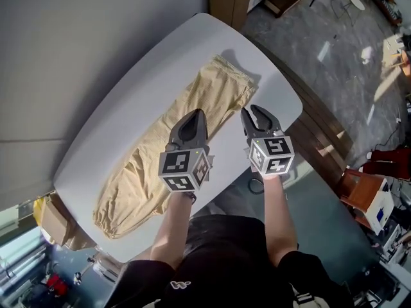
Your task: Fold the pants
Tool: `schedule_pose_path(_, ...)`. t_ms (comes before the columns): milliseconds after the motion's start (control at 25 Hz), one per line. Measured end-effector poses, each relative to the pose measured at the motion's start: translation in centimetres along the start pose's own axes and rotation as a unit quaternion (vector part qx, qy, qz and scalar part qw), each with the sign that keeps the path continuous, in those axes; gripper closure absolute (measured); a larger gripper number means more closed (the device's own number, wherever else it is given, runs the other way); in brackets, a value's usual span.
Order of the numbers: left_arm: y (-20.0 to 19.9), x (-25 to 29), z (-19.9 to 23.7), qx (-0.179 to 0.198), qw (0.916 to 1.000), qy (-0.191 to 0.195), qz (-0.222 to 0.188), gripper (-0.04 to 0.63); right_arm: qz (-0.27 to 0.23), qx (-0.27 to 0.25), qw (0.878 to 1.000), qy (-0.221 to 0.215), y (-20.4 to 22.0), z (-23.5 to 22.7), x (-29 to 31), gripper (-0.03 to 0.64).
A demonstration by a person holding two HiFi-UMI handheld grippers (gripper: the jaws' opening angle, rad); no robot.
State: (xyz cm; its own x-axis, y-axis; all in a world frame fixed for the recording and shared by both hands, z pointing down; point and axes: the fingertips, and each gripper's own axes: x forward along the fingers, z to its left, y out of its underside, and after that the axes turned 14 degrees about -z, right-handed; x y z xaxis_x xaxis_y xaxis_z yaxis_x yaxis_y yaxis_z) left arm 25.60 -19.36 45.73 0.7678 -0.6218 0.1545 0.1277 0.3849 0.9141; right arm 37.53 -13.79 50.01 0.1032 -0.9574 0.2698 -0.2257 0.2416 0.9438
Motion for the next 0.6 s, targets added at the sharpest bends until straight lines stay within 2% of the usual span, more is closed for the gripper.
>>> schedule_pose_path(200,2.7,3.6,0.7,-0.001,0.9993,-0.002,0.037,0.592,0.064,0.031,0.997,0.021,3.9,-3.6,3.9,0.418)
schedule_pose_path(360,5.2,5.9,1.5,-0.002,0.9976,-0.008,0.069,0.592,0.097,0.055,0.993,0.050,4.5,-5.9,6.2,0.390)
schedule_pose_path(480,6.9,7.5,1.6,-0.004,0.9963,-0.012,0.085,0.592,0.123,0.064,0.988,0.068,7.1,-8.7,7.5,0.374)
schedule_pose_path(600,7.6,8.4,1.8,-0.003,0.9954,-0.012,0.095,0.592,0.144,0.078,0.984,0.074,8.1,-9.5,8.7,0.367)
